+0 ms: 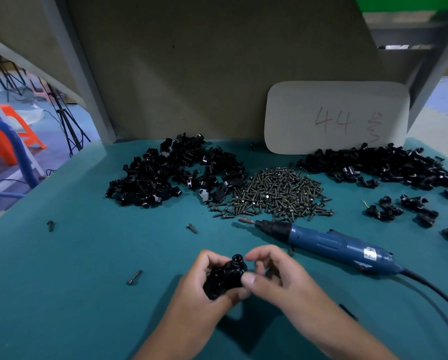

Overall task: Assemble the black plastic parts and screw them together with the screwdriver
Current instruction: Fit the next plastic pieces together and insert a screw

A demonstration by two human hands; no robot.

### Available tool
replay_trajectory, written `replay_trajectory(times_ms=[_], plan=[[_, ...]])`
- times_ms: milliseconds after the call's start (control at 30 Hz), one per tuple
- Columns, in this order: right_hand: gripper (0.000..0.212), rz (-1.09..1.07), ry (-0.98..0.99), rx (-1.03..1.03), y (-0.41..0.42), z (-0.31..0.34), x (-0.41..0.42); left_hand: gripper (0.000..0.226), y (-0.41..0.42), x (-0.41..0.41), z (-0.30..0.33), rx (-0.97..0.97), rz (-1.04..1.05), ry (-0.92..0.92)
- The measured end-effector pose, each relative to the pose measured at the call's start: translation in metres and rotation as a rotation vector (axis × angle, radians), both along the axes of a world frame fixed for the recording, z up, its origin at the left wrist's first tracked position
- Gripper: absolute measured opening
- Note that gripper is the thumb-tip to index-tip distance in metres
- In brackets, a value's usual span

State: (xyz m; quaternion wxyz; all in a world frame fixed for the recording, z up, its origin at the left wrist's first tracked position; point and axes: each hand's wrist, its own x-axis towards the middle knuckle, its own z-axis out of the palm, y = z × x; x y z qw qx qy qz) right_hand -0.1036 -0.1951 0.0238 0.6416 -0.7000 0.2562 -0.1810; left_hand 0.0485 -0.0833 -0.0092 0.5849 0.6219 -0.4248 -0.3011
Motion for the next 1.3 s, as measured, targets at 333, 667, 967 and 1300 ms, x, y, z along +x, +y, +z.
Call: replay_trajectory(times_ms=[333,667,967,1300], plan=[[0.042,-0.068,0.025,-0.397,-0.003,-0.011,0.000,0.041,0.003,-0.001,0.004,-0.020,-0.024,0.044],[0.028,-0.152,-0.050,-0.349,-0.003,-0.003,-0.001,0.041,0.000,0.003,0.004,-0.060,0.054,0.079],[0.027,-0.144,-0.026,-0.373,-0.001,-0.002,0.000,0.034,0.002,-0.001,0.012,-0.045,-0.005,0.041],[0.032,-0.160,-0.058,-0.358,0.001,-0.003,0.000,0.027,0.003,-0.004,0.013,-0.043,-0.054,0.006]])
